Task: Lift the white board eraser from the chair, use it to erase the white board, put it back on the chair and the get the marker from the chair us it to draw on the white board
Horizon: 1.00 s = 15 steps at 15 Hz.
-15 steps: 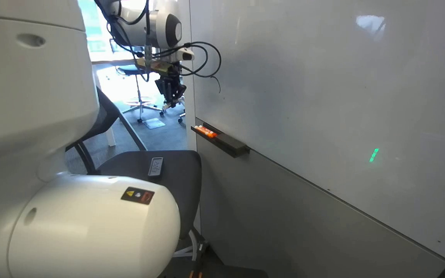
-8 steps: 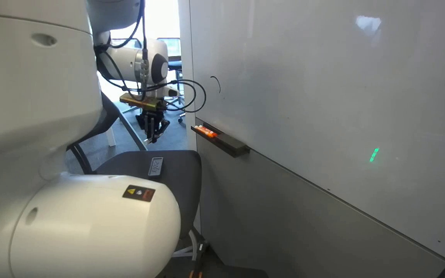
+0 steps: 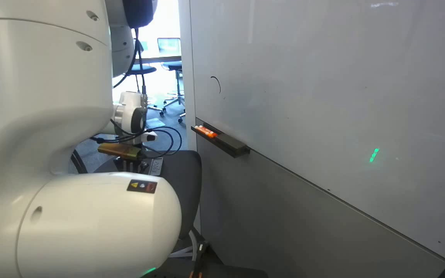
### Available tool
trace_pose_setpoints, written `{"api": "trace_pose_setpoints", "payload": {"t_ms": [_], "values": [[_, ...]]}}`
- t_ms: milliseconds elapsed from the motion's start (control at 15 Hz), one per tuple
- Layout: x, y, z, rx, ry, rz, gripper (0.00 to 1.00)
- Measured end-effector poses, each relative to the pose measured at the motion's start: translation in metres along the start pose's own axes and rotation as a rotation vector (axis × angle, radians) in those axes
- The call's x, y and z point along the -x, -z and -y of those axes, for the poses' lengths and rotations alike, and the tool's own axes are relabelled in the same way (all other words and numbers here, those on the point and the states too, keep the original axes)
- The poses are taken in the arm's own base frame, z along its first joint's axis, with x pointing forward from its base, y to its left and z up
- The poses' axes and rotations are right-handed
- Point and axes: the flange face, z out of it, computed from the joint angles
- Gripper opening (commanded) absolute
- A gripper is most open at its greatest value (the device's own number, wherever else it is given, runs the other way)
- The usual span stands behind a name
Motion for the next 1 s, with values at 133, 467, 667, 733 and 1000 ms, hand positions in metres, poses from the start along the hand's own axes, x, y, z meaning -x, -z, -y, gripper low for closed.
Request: {"api": "trace_pose_setpoints", "payload": {"t_ms": [133,467,667,733,1000], "values": [[0.001,-0.021,0.004,-0.013,0.007,0.001,0.66],[0.005,-0.005,0.012,-0.014,0.031,-0.031,1.0],[0.019,0.023,0.013,0.003,0.042,-0.037,1.0],[0.026,0.034,0.012,0.012,0.043,-0.034,1.0],[0.057,0.079,0.009,0.065,0.019,-0.036,1.0]]}}
